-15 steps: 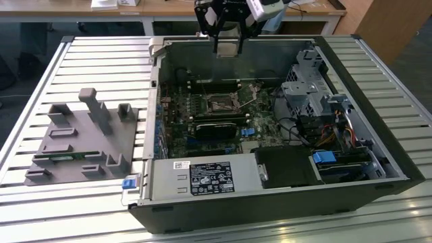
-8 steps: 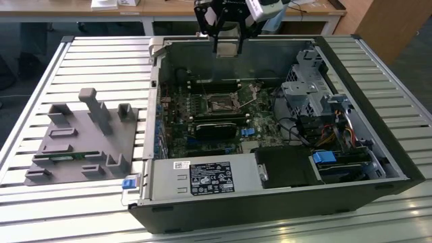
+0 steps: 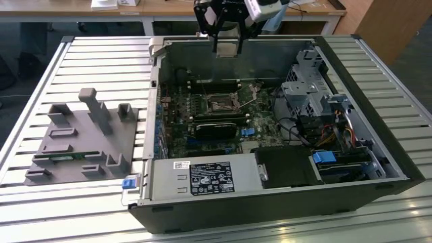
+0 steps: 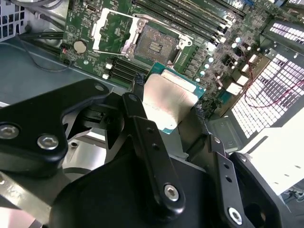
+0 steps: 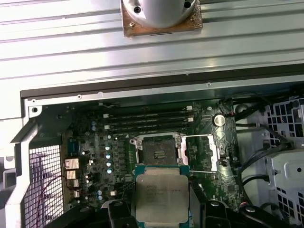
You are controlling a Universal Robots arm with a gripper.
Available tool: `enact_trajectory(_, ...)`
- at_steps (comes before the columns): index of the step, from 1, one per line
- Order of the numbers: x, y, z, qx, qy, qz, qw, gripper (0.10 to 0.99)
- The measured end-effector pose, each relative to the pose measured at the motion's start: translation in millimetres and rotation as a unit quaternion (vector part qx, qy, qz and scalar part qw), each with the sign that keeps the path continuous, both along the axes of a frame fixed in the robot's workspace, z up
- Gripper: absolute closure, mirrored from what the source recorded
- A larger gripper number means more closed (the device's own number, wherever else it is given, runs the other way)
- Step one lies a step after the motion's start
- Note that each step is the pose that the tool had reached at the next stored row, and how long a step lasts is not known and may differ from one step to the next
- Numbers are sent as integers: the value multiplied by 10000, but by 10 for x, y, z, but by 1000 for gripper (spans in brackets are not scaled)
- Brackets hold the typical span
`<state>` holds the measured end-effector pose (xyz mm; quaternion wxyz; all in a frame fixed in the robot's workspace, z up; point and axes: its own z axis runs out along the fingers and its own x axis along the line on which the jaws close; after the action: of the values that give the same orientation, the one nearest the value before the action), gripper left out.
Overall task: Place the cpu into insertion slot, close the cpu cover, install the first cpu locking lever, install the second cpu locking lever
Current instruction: 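Place the cpu into insertion slot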
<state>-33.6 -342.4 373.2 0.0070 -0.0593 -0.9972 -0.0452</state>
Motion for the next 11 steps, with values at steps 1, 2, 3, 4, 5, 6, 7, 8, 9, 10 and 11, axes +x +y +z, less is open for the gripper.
enact_trajectory(1,0,0,0,0,0,-15,10000,549)
enact_trajectory(2,0,0,0,0,0,-28,10000,549)
enact_trajectory(3,0,0,0,0,0,-41,10000,549)
enact_trajectory(4,0,0,0,0,0,-53,10000,549)
enact_trajectory(5,-1,0,0,0,0,-66,10000,549)
enact_trajectory(6,-1,0,0,0,0,-78,10000,549)
enact_trajectory(7,-1,0,0,0,0,-91,10000,549)
enact_trajectory(8,-2,0,0,0,0,-104,9999,549)
enact_trajectory(9,-2,0,0,0,0,-117,9999,549)
enact_trajectory(10,-2,0,0,0,0,-130,9999,549)
enact_trajectory(11,-3,0,0,0,0,-143,9999,549)
